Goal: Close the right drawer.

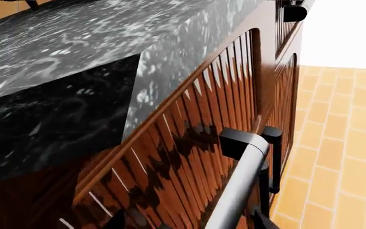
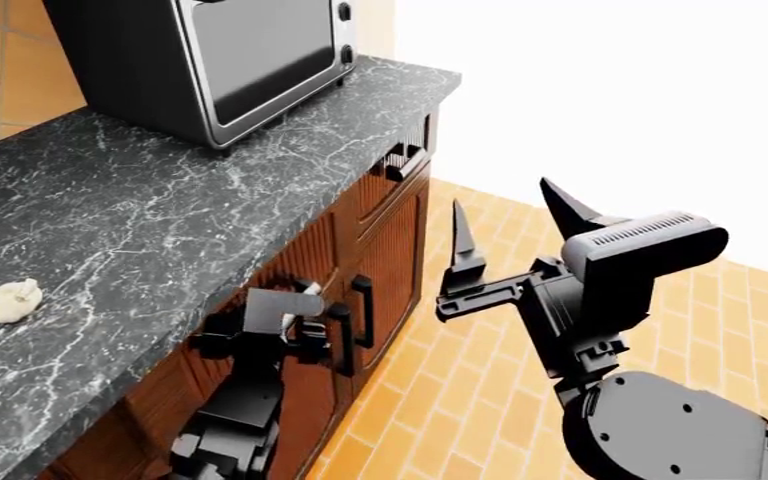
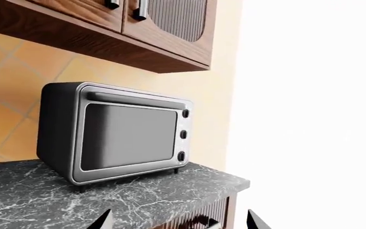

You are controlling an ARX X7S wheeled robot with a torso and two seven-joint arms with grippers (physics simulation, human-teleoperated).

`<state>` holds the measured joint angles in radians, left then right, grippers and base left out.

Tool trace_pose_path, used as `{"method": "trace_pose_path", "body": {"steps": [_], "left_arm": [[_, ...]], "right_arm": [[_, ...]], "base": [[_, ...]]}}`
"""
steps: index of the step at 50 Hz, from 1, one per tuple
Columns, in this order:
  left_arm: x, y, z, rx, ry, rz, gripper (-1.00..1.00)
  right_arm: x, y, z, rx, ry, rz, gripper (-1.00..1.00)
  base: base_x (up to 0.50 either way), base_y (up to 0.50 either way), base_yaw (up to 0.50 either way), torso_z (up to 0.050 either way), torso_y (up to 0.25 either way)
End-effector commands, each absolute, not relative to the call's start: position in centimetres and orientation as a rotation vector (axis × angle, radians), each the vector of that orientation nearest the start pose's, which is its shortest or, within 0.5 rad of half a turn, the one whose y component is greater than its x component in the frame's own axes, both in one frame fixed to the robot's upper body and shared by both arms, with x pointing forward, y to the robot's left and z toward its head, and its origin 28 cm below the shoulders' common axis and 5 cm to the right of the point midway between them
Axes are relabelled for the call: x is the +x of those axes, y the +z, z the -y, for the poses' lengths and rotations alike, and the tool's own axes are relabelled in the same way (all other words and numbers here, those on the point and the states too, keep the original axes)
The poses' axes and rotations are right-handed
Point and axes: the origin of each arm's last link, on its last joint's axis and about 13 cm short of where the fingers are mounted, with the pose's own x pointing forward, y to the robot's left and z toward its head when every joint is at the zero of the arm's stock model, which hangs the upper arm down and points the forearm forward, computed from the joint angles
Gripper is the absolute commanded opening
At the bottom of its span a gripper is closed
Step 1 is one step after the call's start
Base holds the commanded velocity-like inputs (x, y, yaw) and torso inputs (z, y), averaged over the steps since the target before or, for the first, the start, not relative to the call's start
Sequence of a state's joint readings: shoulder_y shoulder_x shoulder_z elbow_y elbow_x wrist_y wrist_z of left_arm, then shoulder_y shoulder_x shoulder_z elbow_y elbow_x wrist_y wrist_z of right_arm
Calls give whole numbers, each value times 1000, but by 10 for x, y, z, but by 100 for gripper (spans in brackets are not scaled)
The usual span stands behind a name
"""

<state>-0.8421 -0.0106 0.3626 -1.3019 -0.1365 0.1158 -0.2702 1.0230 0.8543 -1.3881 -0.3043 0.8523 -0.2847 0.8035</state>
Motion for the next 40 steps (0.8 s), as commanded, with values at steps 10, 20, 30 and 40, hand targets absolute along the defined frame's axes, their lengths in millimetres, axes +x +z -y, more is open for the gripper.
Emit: {"method": "trace_pose_path", "body": {"steps": [10, 20, 30, 40], "left_arm": [[352, 12, -226, 566, 812, -295, 100], [354, 15, -226, 453, 971, -360, 100], [357, 21, -230, 466, 1171, -350, 100], [360, 25, -233, 495, 1219, -322, 100]], "right_arm": [[248, 175, 95, -64, 288, 364, 100], [243, 180, 92, -63, 305, 379, 100], [241, 182, 89, -70, 318, 391, 100], [239, 184, 89, -74, 323, 395, 100]], "base": [[1, 1, 2, 1, 4], [5, 5, 11, 2, 3], [2, 5, 9, 2, 4], [11, 2, 17, 1, 2]]}}
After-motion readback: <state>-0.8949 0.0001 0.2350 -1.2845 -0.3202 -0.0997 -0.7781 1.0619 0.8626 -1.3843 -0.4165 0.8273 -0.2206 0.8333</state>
